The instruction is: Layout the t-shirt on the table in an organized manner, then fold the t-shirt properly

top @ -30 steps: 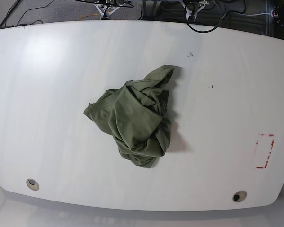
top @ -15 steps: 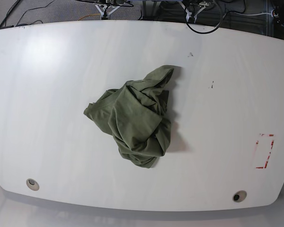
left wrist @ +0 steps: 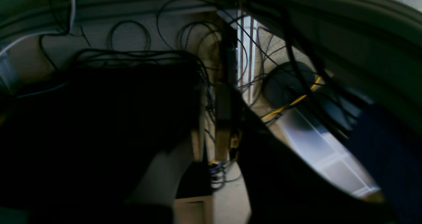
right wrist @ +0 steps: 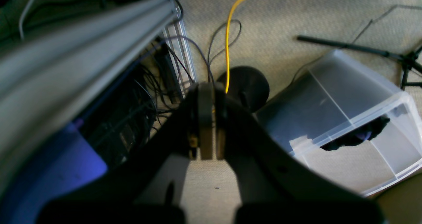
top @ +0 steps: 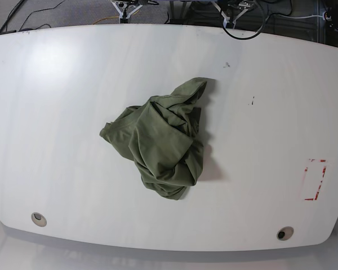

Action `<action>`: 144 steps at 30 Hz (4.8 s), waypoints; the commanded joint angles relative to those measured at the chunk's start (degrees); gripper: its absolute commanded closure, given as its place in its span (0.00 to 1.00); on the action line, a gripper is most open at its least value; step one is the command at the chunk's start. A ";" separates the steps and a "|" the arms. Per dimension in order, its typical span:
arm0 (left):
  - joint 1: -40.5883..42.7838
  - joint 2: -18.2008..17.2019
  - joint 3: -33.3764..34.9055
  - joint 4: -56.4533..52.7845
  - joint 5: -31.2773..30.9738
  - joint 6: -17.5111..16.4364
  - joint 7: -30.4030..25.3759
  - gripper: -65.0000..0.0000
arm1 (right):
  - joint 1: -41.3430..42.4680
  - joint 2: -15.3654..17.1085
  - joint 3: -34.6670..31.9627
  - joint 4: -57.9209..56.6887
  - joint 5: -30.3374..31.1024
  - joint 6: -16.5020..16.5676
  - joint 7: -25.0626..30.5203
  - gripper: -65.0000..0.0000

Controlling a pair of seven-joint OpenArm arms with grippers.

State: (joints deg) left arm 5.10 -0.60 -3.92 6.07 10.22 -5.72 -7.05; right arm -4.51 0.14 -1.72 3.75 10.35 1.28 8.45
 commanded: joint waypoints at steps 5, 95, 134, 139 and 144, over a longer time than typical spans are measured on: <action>4.35 -0.32 0.01 5.67 -0.24 0.05 -0.12 0.94 | -4.94 -0.01 0.09 6.67 -0.28 -0.27 0.12 0.99; 54.11 -0.94 -9.66 84.97 -3.93 -4.09 -0.20 0.94 | -63.75 0.25 2.38 96.69 -0.28 -2.47 -5.59 0.99; 56.30 -1.03 -9.83 103.52 -13.34 -4.17 0.06 0.94 | -65.07 0.61 10.46 112.69 0.16 0.70 -5.41 0.99; 53.93 -1.03 -9.83 104.75 -13.34 -4.17 -0.03 0.94 | -62.87 0.61 10.55 112.69 0.16 0.88 -4.45 0.99; 51.47 -1.03 -9.83 104.84 -13.34 -4.17 -0.20 0.94 | -60.23 0.61 10.55 112.69 0.16 0.88 -4.36 0.99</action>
State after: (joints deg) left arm 56.58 -1.43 -13.54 109.78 -2.68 -9.98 -5.78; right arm -64.82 0.64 8.64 115.46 10.39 1.91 2.74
